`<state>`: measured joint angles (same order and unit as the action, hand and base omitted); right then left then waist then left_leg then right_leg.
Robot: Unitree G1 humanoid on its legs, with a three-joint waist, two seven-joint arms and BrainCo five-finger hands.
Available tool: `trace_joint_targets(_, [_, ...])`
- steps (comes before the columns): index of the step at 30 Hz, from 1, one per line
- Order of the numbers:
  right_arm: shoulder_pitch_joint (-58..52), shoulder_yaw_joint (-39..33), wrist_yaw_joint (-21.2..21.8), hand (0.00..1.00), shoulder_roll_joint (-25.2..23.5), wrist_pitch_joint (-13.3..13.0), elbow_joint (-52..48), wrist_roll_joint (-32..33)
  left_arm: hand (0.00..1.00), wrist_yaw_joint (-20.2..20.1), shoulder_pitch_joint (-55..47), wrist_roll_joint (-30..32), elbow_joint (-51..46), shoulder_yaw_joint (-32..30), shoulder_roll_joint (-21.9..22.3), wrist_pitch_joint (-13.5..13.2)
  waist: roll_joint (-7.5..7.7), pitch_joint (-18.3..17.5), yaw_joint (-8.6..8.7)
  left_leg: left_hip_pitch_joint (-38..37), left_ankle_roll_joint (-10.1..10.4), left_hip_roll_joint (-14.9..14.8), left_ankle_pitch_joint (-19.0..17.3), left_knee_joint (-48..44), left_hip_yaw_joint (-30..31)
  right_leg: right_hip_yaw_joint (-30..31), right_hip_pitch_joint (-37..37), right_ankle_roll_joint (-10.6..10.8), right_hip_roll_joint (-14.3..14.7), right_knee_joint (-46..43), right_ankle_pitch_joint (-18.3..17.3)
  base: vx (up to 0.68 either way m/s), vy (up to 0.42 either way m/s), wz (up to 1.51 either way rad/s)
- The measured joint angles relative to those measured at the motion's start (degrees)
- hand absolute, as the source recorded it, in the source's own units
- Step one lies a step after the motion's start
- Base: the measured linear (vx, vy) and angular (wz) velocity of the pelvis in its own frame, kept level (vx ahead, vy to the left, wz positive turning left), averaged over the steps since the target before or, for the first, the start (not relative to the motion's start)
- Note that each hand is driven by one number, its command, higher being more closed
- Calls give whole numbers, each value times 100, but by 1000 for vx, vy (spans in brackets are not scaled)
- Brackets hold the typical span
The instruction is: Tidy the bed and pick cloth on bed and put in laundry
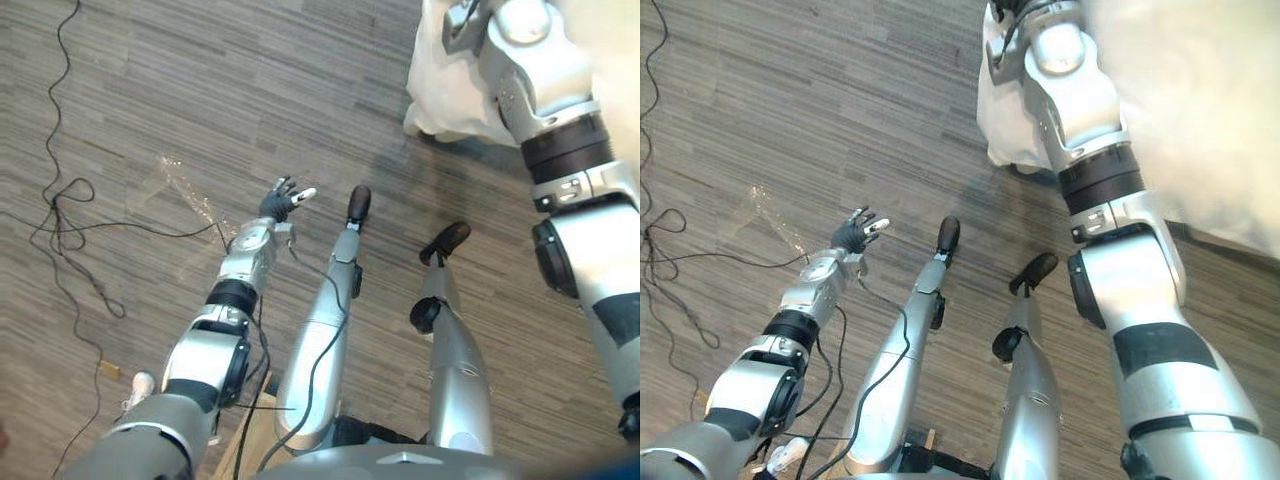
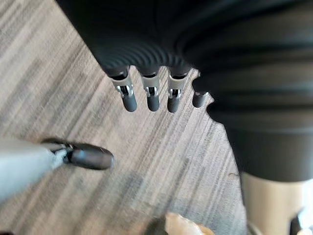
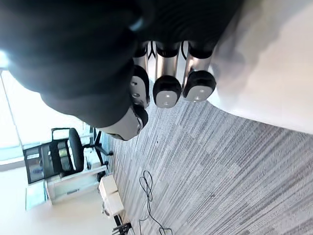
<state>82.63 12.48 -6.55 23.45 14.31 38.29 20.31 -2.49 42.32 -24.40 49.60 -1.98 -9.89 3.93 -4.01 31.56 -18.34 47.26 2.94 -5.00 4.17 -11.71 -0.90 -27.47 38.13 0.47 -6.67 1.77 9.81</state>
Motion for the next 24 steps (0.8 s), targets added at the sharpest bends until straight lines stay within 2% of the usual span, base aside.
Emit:
trace_joint_targets(3, [-104,-107,-31,100,-100,-44,110,596,0,44,12,-119,-155,-282,208,211,-8,-4,11,17,3,-32,2,1,-70,30,90,-7,-7,-93,-10,37,25,-11])
trace_joint_targets(6, [-448,-417,-37,100,-401,-404,95,1530,0,174,57,-126,-170,-561,410,345,-8,-4,92,47,3,-43,2,-43,-243,165,199,0,-61,-229,-15,31,38,-9])
trace_joint_targets(8, [-750,-553,97,100,-667,-518,97,1922,0,377,22,-128,-280,-739,524,428,-9,-7,248,14,3,-37,2,-67,-422,222,198,3,-117,-290,-16,23,53,-4])
trace_joint_targets(12, [-1980,-754,807,100,-1191,-737,-49,2334,0,942,-104,-205,-606,-1047,751,524,2,-13,664,-286,-4,10,-3,-83,-1003,548,127,76,-310,-541,-68,11,78,-16])
trace_joint_targets(15, [-2906,-822,1068,100,-1420,-896,-20,2336,0,1299,-345,-258,-781,-1230,863,537,26,-26,947,-789,-183,16,-121,-46,-1414,868,-105,95,-374,-694,-97,-3,83,-41])
trace_joint_targets(16, [-3137,-928,1102,100,-1438,-947,-16,2334,0,1368,-388,-338,-797,-1230,879,527,32,-28,987,-883,-207,19,-139,-35,-1462,937,-154,102,-381,-715,-102,1,64,-46])
trace_joint_targets(18, [-4021,-1430,1248,100,-1442,-1192,17,2322,0,1565,-558,-509,-794,-1207,916,510,34,-29,1260,-1303,-271,60,-206,123,-1698,1110,-350,100,-422,-794,-173,10,55,-39])
trace_joint_targets(19, [-4210,-1513,1280,100,-1391,-1241,29,2319,0,1606,-606,-569,-787,-1202,923,504,35,-30,1327,-1434,-277,78,-201,201,-1756,1155,-402,114,-436,-801,-194,20,46,-38])
trace_joint_targets(20, [-4596,-1669,1337,100,-1301,-1347,40,2249,0,1668,-745,-622,-775,-1147,932,470,35,-30,1493,-1704,-279,108,-196,368,-1886,1260,-539,139,-444,-802,-234,34,27,-38])
trace_joint_targets(22, [-5256,-1703,1459,100,-1168,-1562,71,2222,0,1670,-1028,-644,-680,-895,926,429,21,-43,1707,-2351,-238,155,-171,720,-2076,1422,-932,160,-408,-746,-280,72,6,-50])
trace_joint_targets(23, [-5313,-1705,1484,100,-1160,-1579,95,2223,0,1672,-1057,-644,-653,-859,925,422,10,-51,1737,-2415,-231,158,-167,764,-2080,1428,-980,161,-403,-739,-288,114,-5,-33])
trace_joint_targets(24, [-5565,-1733,1545,100,-1143,-1636,153,2224,0,1669,-1178,-644,-534,-680,913,417,-30,-99,1847,-2685,-195,168,-141,898,-2088,1426,-1178,164,-378,-714,-337,152,-7,-15])
